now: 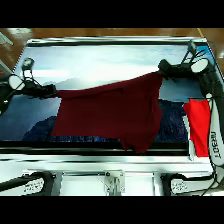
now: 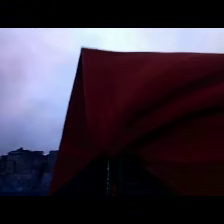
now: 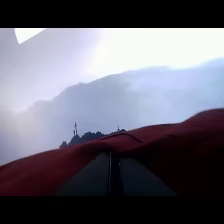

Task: Fold the shirts.

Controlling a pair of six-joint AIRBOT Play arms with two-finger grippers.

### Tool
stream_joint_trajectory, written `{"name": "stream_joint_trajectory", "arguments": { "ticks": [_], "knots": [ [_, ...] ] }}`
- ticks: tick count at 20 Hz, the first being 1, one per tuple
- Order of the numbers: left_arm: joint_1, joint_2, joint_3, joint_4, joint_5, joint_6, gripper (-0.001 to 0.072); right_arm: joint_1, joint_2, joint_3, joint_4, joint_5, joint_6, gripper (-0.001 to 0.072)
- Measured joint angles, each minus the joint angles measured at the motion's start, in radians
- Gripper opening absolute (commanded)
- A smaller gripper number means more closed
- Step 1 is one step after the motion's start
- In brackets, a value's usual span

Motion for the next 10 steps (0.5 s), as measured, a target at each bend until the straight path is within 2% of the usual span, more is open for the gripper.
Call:
{"name": "stream_joint_trajectory", "arguments": {
  "ticks": [1, 2, 3, 4, 7, 10],
  "knots": [
    [0.000, -0.035, 0.000, -0.031, 0.002, -0.003, 0.0145, 0.000, -0.023, -0.001, 0.010, 0.019, 0.005, 0.0103],
    [0.000, -0.062, 0.001, -0.060, 0.006, -0.003, 0.0385, 0.000, -0.040, -0.001, 0.017, 0.034, 0.007, 0.0357],
    [0.001, -0.086, 0.003, -0.087, 0.006, -0.006, 0.0542, 0.000, -0.051, -0.001, 0.024, 0.047, 0.009, 0.0687],
    [0.006, -0.101, 0.008, -0.102, 0.000, -0.007, 0.0595, -0.003, -0.058, 0.002, 0.029, 0.063, 0.011, 0.0698],
    [0.068, -0.126, 0.049, -0.098, -0.113, 0.027, 0.0595, -0.043, -0.050, 0.028, -0.023, 0.170, -0.004, 0.0691],
    [0.189, -0.125, 0.052, -0.124, -0.299, 0.112, 0.0611, -0.112, -0.022, 0.043, -0.166, 0.409, -0.055, 0.0689]
  ]
}}
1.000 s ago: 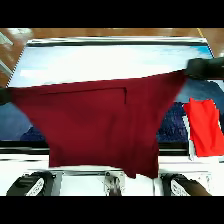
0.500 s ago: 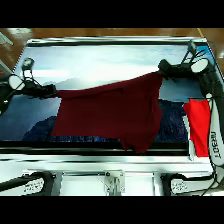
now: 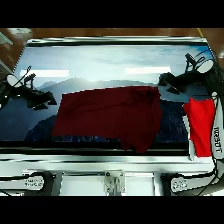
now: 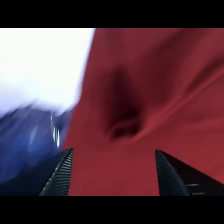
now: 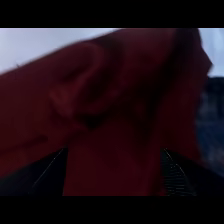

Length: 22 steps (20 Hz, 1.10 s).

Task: Fold the shirts.

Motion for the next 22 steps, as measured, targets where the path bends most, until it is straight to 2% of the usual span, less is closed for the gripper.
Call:
{"name": "stream_joint_trajectory", "arguments": {
  "ticks": [1, 3, 6, 11, 17, 18, 19, 20, 22],
  "knots": [
    [0.043, 0.004, -0.019, -0.015, -0.052, 0.024, 0.0677, -0.027, 0.006, -0.006, -0.060, 0.107, -0.027, 0.0689],
    [0.134, 0.021, -0.096, -0.040, -0.129, 0.064, 0.0705, -0.085, 0.021, -0.050, -0.120, 0.283, -0.068, 0.0562],
    [0.262, 0.056, -0.263, -0.086, -0.149, 0.119, 0.0705, -0.159, 0.060, -0.176, -0.065, 0.417, -0.116, 0.0563],
    [0.357, 0.068, -0.407, -0.215, -0.064, 0.197, 0.0704, -0.207, 0.114, -0.349, 0.019, 0.414, -0.161, 0.0563],
    [0.291, 0.014, -0.438, -0.296, 0.038, 0.217, 0.0692, -0.218, 0.127, -0.404, 0.086, 0.375, -0.172, 0.0563],
    [0.276, 0.002, -0.439, -0.317, 0.043, 0.217, 0.0591, -0.219, 0.128, -0.407, 0.089, 0.369, -0.174, 0.0563],
    [0.262, -0.011, -0.441, -0.343, 0.051, 0.217, 0.0371, -0.219, 0.128, -0.409, 0.094, 0.367, -0.174, 0.0565],
    [0.248, -0.025, -0.442, -0.349, 0.074, 0.220, 0.0187, -0.219, 0.129, -0.410, 0.097, 0.366, -0.173, 0.0566],
    [0.231, -0.042, -0.443, -0.361, 0.094, 0.222, 0.0057, -0.219, 0.129, -0.412, 0.094, 0.357, -0.170, 0.0567]
  ]
}}
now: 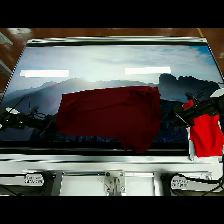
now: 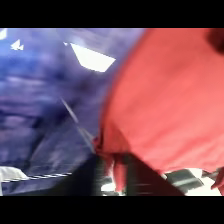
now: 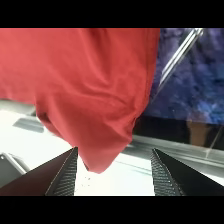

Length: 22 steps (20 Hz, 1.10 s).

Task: Fold the shirts.

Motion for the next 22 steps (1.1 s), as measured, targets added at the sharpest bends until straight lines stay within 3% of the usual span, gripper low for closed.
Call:
{"name": "stream_joint_trajectory", "arguments": {
  "ticks": [5, 6, 11, 12, 15, 22],
  "knots": [
    [-0.020, 0.009, 0.000, -0.027, 0.002, 0.026, 0.0040, 0.020, 0.000, -0.097, -0.005, -0.072, 0.030, 0.0604],
    [-0.022, 0.019, 0.000, -0.031, 0.000, 0.033, 0.0040, 0.039, 0.000, -0.136, 0.008, -0.106, 0.029, 0.0683],
    [-0.023, 0.088, 0.000, -0.036, -0.004, 0.051, 0.0040, 0.140, 0.000, -0.287, 0.025, -0.286, 0.027, 0.0680],
    [-0.023, 0.100, 0.000, -0.036, -0.004, 0.053, 0.0040, 0.159, 0.000, -0.301, 0.026, -0.308, 0.029, 0.0580],
    [-0.023, 0.129, 0.001, -0.037, -0.005, 0.055, 0.0040, 0.217, 0.000, -0.323, 0.028, -0.361, 0.047, 0.0064],
    [-0.016, 0.244, 0.127, -0.036, -0.031, 0.056, 0.0038, 0.247, 0.151, -0.256, 0.062, -0.315, 0.016, 0.0063]
  ]
}}
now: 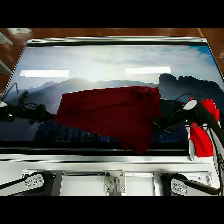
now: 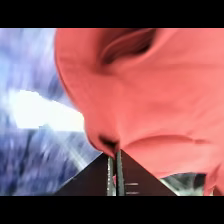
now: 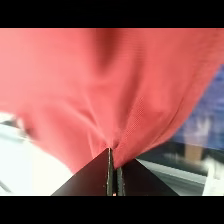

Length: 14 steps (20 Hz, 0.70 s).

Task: Fold the shirts.

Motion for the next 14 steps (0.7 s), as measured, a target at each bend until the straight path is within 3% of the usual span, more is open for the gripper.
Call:
{"name": "stream_joint_trajectory", "arguments": {
  "ticks": [3, 8, 14],
  "knots": [
    [0.001, 0.148, 0.200, -0.001, 0.029, 0.000, 0.0039, -0.020, 0.173, 0.187, -0.001, -0.013, -0.029, 0.0064],
    [0.000, 0.408, 0.622, -0.006, 0.183, -0.003, 0.0039, -0.033, 0.456, 0.602, -0.006, -0.233, -0.056, 0.0065],
    [-0.005, 0.621, 0.892, 0.063, 0.237, -0.023, 0.0039, -0.036, 0.649, 0.910, -0.122, -0.308, 0.031, 0.0064]
  ]
}}
